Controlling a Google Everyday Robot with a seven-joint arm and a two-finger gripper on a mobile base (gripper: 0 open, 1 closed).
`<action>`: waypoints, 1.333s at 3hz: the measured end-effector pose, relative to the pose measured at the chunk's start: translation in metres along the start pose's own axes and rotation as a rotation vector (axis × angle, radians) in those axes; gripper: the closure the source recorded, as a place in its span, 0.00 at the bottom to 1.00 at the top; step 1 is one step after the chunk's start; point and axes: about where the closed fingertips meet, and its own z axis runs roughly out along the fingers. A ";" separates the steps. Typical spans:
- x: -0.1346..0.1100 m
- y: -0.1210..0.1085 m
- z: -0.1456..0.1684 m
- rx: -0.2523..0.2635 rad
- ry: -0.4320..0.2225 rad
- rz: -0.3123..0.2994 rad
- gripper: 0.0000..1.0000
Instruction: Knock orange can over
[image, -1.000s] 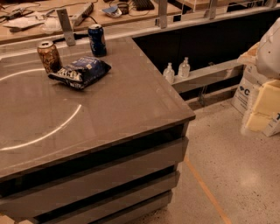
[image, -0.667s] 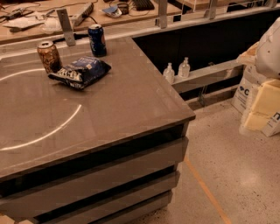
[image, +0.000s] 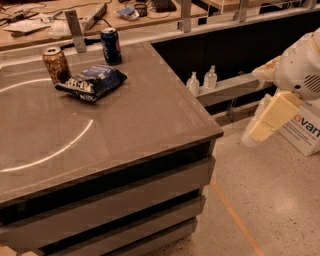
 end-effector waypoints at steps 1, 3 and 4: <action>-0.043 -0.007 0.032 -0.036 -0.230 0.038 0.00; -0.117 -0.021 0.052 -0.035 -0.503 0.026 0.00; -0.134 -0.021 0.074 -0.041 -0.551 0.030 0.00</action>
Offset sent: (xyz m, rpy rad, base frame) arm 0.0963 0.1445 0.0380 0.6725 -0.2394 0.1131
